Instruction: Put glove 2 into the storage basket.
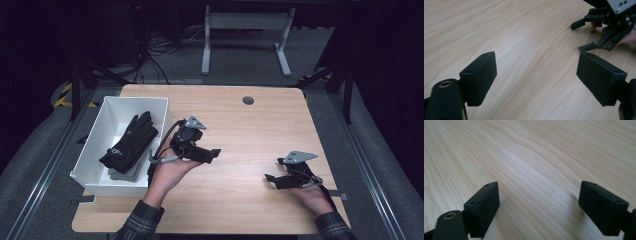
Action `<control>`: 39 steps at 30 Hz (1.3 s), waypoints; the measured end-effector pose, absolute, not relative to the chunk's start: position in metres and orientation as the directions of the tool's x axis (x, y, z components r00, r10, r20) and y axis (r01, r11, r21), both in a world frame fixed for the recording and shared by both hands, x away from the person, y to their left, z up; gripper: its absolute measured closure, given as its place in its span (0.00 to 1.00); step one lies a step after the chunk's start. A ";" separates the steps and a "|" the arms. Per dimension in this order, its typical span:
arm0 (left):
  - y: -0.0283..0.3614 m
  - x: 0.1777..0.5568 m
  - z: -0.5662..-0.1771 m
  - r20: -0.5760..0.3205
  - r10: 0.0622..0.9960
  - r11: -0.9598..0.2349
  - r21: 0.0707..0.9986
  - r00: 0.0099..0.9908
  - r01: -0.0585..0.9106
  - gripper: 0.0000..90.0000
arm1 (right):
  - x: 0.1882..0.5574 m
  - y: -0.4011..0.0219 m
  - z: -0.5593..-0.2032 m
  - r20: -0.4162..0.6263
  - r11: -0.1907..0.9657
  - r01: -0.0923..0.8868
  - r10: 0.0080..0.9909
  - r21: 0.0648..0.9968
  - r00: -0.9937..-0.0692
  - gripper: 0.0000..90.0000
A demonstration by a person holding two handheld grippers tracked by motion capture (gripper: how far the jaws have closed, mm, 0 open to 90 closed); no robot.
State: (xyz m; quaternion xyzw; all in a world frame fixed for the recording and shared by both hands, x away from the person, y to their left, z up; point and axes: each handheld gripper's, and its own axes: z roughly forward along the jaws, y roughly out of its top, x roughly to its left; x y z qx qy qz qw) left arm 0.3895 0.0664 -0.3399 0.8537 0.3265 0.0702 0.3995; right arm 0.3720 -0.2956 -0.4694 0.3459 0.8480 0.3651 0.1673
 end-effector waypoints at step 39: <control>0.020 0.370 -0.450 -0.066 0.560 -0.592 0.666 0.826 0.454 0.10 | 0.372 -0.295 -0.469 -0.033 0.496 0.463 0.708 0.735 -0.705 0.19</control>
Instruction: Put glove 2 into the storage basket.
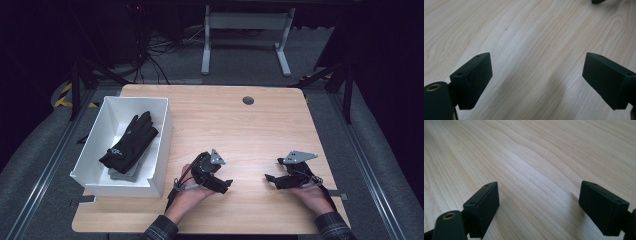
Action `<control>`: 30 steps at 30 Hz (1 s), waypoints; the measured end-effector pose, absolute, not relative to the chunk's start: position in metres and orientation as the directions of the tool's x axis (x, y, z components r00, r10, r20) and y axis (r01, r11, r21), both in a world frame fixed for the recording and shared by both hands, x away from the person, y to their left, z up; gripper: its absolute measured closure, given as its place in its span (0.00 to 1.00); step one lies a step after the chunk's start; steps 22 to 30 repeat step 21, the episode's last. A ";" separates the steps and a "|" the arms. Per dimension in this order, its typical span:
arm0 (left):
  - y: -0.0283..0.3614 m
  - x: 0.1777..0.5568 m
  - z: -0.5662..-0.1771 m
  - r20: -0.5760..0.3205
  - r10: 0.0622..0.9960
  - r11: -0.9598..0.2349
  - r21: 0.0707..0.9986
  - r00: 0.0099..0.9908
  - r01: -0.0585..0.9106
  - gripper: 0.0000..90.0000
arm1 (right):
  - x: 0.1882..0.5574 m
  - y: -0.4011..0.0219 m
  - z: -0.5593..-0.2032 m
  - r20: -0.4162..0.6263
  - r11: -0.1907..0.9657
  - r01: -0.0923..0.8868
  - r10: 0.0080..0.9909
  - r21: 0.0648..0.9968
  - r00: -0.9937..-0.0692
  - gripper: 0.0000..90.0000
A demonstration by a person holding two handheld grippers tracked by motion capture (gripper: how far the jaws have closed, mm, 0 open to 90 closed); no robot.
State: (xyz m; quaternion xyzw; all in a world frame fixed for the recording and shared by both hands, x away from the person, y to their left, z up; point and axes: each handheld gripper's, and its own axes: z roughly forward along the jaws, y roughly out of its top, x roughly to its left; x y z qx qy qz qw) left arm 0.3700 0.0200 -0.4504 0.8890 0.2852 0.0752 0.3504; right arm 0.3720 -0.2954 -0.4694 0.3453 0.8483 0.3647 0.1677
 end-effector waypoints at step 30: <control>0.024 0.368 -0.476 -0.020 0.550 -0.603 0.682 0.835 0.413 0.00 | 0.372 -0.295 -0.469 -0.036 0.498 0.461 0.708 0.734 -0.706 0.19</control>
